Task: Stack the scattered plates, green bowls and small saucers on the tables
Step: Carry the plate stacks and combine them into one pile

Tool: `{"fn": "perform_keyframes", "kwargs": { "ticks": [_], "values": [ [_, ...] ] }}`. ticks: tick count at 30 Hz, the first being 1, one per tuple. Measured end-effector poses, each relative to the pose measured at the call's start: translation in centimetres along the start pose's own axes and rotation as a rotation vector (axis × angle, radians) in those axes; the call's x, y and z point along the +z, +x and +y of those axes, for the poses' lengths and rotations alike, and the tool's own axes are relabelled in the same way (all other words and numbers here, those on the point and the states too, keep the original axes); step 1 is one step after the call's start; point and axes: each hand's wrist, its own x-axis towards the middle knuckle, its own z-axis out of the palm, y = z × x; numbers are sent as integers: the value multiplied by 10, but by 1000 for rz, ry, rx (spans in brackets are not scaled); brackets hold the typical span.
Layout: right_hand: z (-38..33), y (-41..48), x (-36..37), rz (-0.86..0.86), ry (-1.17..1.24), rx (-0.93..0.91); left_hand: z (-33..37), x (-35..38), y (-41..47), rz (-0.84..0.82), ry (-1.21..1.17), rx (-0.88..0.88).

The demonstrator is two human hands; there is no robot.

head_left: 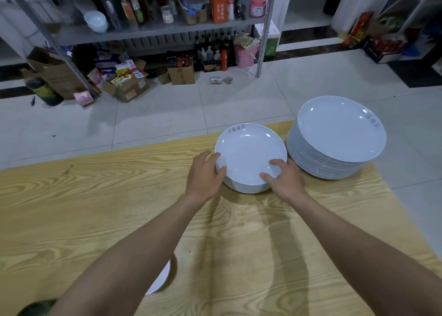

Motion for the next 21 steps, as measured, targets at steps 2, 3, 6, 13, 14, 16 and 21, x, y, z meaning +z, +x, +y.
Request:
{"fn": "perform_keyframes", "kwargs": {
  "ticks": [2, 3, 6, 13, 14, 16, 21],
  "values": [
    [-7, -14, -1, 18, -43, 4, 0, -13, -8, 3, 67, 39],
    [-10, -21, -1, 27, -60, 7, 0, -20, -14, -1, 95, 53],
    [-24, -48, 1, 28, -91, 9, -2, -41, -32, -60, 162, 84],
    [-88, -137, 16, -202, -378, -179, -27, -102, -95, -168, 346, 121],
    [-99, -152, 22, -233, -478, -220, -32, -113, -108, -154, 373, 137],
    [-121, -182, 38, -238, -606, -275, -43, -139, -134, -113, 429, 169],
    [-176, -260, 84, -96, -690, -374, -86, -206, -203, -33, 516, 200]
  ]
}}
